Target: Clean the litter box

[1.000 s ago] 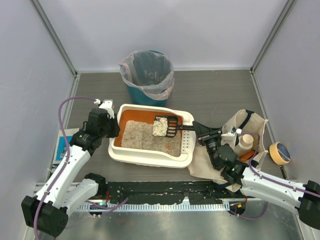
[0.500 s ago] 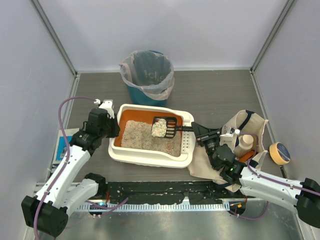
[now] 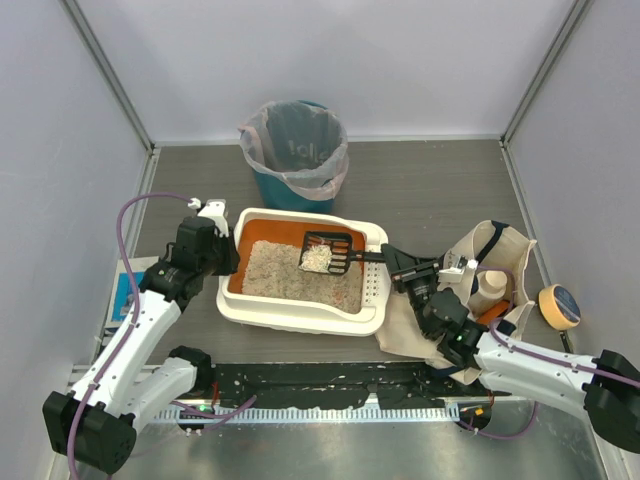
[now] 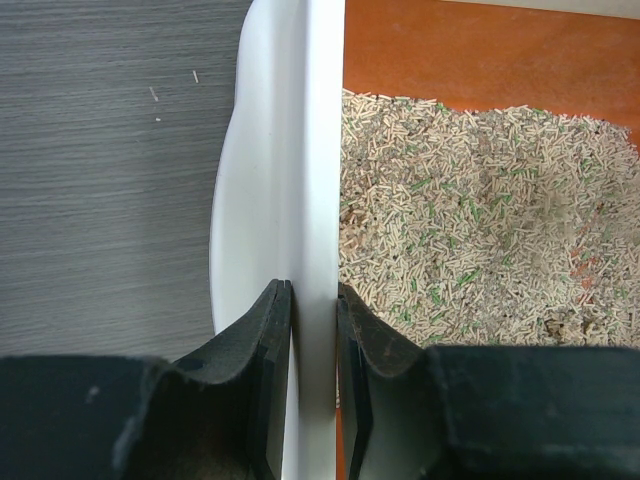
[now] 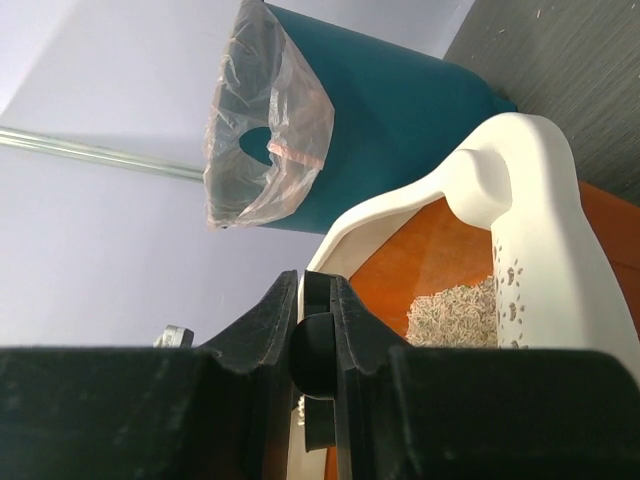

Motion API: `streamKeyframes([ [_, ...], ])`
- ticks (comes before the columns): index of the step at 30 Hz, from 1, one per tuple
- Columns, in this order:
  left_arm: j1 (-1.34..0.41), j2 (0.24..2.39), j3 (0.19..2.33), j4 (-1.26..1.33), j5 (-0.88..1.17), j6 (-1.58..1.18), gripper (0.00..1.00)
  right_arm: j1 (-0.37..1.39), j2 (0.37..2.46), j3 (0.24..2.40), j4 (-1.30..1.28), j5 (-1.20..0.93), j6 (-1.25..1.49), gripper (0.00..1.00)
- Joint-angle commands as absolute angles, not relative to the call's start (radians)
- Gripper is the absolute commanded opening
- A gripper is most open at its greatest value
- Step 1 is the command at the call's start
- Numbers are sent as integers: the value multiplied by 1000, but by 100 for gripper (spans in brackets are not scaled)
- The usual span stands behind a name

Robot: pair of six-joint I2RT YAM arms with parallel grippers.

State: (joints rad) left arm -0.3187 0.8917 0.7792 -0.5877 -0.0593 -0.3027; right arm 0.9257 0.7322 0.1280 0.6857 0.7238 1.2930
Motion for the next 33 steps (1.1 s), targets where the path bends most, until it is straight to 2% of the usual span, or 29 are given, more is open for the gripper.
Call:
streamKeyframes([
  [1, -319, 879, 782, -584, -60, -298, 25, 911, 785, 130, 865, 703, 1327, 1],
  [4, -319, 876, 782, -583, -60, -299, 25, 904, 802, 146, 791, 718, 1429, 1],
  [7, -318, 873, 781, -583, -60, -299, 25, 890, 833, 123, 899, 689, 1369, 1],
  [9, -319, 874, 781, -581, -58, -298, 25, 888, 812, 152, 803, 673, 1405, 1],
  [11, -319, 879, 782, -583, -55, -298, 25, 887, 796, 124, 833, 715, 1398, 1],
  [13, -319, 881, 781, -583, -52, -298, 25, 884, 798, 146, 851, 669, 1317, 1],
  [16, -319, 884, 782, -581, -52, -299, 25, 881, 757, 186, 743, 699, 1333, 1],
  [18, -318, 884, 782, -581, -52, -298, 25, 881, 758, 134, 822, 732, 1314, 1],
  [19, -319, 884, 782, -581, -51, -299, 25, 879, 767, 133, 869, 680, 1269, 1],
  [21, -318, 884, 781, -578, -52, -298, 25, 877, 779, 185, 809, 637, 1271, 1],
  [23, -319, 888, 782, -580, -52, -299, 25, 876, 747, 164, 756, 698, 1331, 1],
  [26, -319, 887, 784, -583, -49, -299, 25, 870, 756, 143, 859, 681, 1267, 1],
  [29, -318, 887, 781, -580, -52, -299, 25, 868, 739, 175, 718, 691, 1322, 1],
  [31, -319, 890, 784, -583, -52, -299, 25, 868, 726, 138, 764, 719, 1344, 1],
  [33, -319, 888, 784, -583, -52, -299, 25, 867, 748, 153, 838, 646, 1250, 1],
])
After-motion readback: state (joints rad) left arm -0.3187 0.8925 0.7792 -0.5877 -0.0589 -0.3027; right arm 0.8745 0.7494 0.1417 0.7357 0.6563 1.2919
